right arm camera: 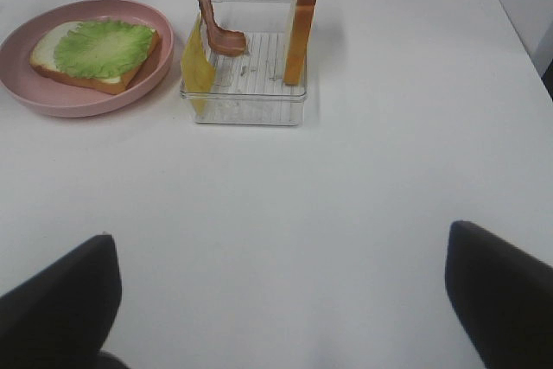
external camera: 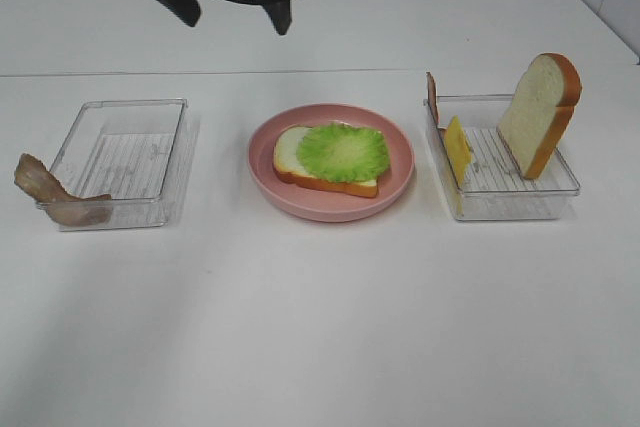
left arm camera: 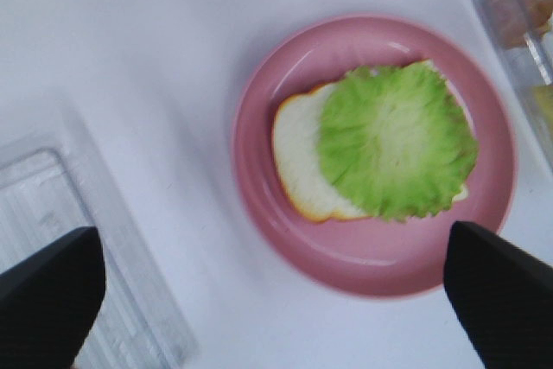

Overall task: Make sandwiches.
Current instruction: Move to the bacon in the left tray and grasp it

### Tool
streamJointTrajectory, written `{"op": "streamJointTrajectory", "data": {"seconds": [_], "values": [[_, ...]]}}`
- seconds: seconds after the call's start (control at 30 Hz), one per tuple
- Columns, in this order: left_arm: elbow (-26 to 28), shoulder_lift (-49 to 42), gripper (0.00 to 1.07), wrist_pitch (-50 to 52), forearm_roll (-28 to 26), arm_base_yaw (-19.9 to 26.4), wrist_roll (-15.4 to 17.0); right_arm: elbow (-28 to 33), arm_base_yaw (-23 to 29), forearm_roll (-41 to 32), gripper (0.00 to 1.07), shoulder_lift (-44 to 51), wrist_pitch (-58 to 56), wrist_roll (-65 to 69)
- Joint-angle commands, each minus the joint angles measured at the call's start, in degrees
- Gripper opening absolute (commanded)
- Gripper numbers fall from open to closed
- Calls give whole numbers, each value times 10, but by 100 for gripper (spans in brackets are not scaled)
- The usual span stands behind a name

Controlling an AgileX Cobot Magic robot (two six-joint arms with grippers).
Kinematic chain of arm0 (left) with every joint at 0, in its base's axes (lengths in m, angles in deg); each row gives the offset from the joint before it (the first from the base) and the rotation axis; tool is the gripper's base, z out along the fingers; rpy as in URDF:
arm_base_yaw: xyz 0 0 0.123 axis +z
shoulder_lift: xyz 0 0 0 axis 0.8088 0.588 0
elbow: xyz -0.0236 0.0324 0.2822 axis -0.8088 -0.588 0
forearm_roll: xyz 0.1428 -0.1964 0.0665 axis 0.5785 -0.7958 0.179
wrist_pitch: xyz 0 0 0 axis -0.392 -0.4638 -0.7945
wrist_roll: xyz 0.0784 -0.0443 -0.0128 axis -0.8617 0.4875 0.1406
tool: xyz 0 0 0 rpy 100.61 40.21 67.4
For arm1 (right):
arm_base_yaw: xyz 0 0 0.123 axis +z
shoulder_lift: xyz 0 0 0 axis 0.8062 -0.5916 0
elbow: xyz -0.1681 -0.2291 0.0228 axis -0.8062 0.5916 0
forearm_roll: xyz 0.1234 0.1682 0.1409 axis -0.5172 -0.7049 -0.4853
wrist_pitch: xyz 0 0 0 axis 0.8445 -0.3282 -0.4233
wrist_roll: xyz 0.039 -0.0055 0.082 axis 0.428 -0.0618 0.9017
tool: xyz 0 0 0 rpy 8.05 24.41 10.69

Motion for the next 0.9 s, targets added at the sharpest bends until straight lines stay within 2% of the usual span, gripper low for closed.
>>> {"op": "streamJointTrajectory", "data": {"seconds": [0.03,0.07,0.1,0.13,0.17,0.2,0.27,0.3,0.33,0.37,0.43,0.63,0.9], "values": [[-68,-50,102,-39,14,19,4,1,0,0,97,-1,1,2],[-124,-87,102,-39,24,37,4,1,0,0,97,-1,1,2],[-153,-107,102,-39,27,48,4,1,0,0,97,-1,1,2],[-153,-107,102,-39,27,48,4,1,0,0,97,-1,1,2],[-202,-140,102,-39,32,71,2,1,0,0,97,-1,1,2],[-202,-140,102,-39,32,71,2,1,0,0,97,-1,1,2],[-256,-174,102,-39,34,110,-1,1,0,0,97,-1,1,2],[-256,-174,102,-39,34,110,-1,1,0,0,97,-1,1,2],[-284,-184,102,-39,34,130,-5,1,0,0,97,-1,1,2],[-284,-184,102,-39,34,130,-5,1,0,0,97,-1,1,2],[-320,-187,102,-39,34,157,-13,1,0,0,97,-1,1,2],[-359,-170,102,-38,34,197,-14,1,0,0,97,-1,1,2],[-362,-123,102,-39,34,209,-18,1,0,0,97,-1,1,2]]}}
